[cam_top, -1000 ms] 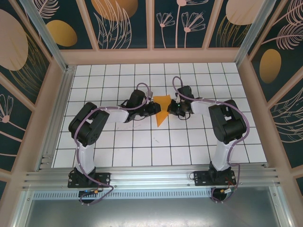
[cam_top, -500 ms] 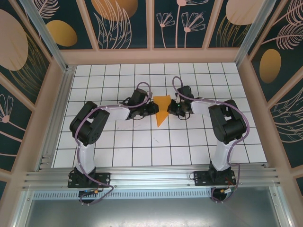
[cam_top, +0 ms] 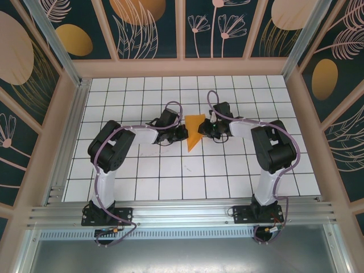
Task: Fold a paper plane with a square sheet of paper (pick it up from the middle)
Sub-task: Fourth fold the wing at the center of the table.
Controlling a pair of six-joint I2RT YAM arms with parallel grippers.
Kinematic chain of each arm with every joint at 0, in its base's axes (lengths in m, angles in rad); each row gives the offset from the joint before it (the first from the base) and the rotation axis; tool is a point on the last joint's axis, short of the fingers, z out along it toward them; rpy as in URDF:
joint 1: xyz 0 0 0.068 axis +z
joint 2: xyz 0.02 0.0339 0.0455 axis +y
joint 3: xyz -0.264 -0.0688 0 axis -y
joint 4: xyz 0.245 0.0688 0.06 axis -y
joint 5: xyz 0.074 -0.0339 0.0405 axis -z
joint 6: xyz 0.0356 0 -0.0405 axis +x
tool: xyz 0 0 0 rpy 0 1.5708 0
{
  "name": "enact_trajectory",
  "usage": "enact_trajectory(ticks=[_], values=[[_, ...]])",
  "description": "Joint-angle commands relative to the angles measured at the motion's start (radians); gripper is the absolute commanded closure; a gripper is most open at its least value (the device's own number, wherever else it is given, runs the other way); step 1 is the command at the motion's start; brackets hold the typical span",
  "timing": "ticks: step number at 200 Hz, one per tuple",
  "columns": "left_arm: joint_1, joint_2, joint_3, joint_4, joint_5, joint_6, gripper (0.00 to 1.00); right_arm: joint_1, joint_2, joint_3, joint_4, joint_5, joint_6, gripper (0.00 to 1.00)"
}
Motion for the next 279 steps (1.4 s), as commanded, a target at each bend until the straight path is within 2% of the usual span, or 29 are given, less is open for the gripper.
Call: enact_trajectory(ticks=[1, 59, 130, 174, 204, 279], values=[[-0.001, 0.039, 0.017, -0.071, -0.056, 0.021, 0.99, -0.005, -0.052, -0.025, 0.093, -0.119, 0.028, 0.78], [0.001, 0.052, 0.012, -0.074, -0.053, 0.001, 1.0, -0.002, -0.033, -0.047, 0.165, -0.192, 0.048, 0.75], [0.02, 0.091, 0.0, -0.047, 0.035, -0.064, 1.0, 0.002, 0.001, -0.095, 0.354, -0.284, 0.085, 0.68], [0.05, 0.119, -0.015, -0.039, 0.097, -0.117, 1.0, -0.001, 0.03, -0.127, 0.441, -0.327, 0.094, 0.79], [0.058, 0.136, -0.005, -0.071, 0.097, -0.117, 1.0, 0.002, 0.052, -0.124, 0.444, -0.331, 0.082, 0.81], [0.06, 0.153, 0.005, -0.093, 0.1, -0.114, 1.0, 0.003, 0.078, -0.112, 0.474, -0.341, 0.052, 0.64]])
